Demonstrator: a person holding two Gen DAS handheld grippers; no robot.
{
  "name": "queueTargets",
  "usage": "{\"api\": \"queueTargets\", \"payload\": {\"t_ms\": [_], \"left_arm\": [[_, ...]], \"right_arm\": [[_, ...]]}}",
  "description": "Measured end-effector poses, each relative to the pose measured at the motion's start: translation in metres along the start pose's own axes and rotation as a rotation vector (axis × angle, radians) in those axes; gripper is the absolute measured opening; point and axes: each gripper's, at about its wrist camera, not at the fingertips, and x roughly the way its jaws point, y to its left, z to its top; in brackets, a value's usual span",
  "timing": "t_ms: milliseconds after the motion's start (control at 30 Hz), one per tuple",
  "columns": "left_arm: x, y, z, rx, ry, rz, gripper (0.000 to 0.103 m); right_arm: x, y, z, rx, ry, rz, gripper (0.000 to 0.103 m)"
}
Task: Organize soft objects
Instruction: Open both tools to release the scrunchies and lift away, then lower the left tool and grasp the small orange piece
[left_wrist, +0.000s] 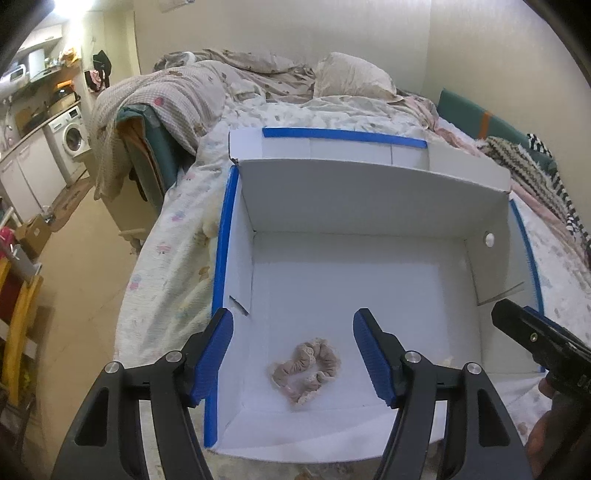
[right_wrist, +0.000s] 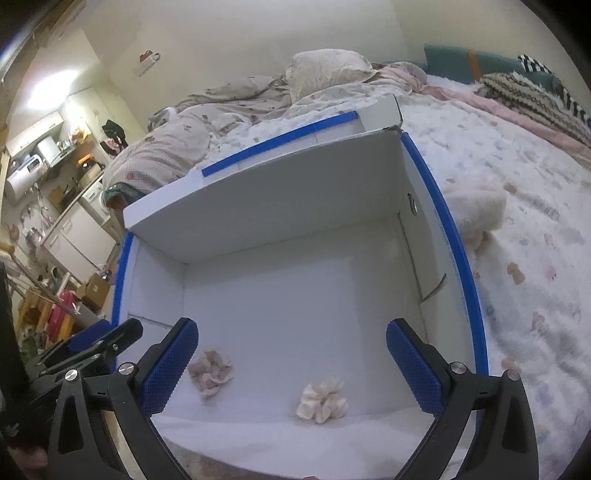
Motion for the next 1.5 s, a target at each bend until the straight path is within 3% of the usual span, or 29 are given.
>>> {"api": "queueTargets", "payload": {"t_ms": [233,433,733,933,1167,1500], "left_arm": [[-0.029,0.004,-0.005,0.030,-0.043,0.035,0.066],[-0.050,0.012,-0.020,0.026,-0.046,0.039,0.072],[-0.070,0.026,-0.052,0.018,-0.016,0.064,0.072],[-0.072,0.034,-0.073,0.012,0.027,0.069,0.072],[-0.067,0.037,-0.090,0.018,0.081,0.065,0.072],[-0.033,0.047,-0.115,-0.020,0.296,0.018,0.072]], "right_arm": [[-0.021,0.012,-0.006,-0.058,-0.009,-0.044,0.103],[-0.035,0.011,-0.016,-0.053,-0.005,-0.008,0.103],[-0.051,0.007,-0.039,-0.034,0.016,0.017,0.103],[-0.060,0.009,-0.054,-0.055,0.033,0.043,0.103],[-0.060,0.009,-0.076,-0.079,0.078,-0.003,0.103],[-0.047,0.002,-0.089,-0.072,0.167,-0.028,0.103]]}}
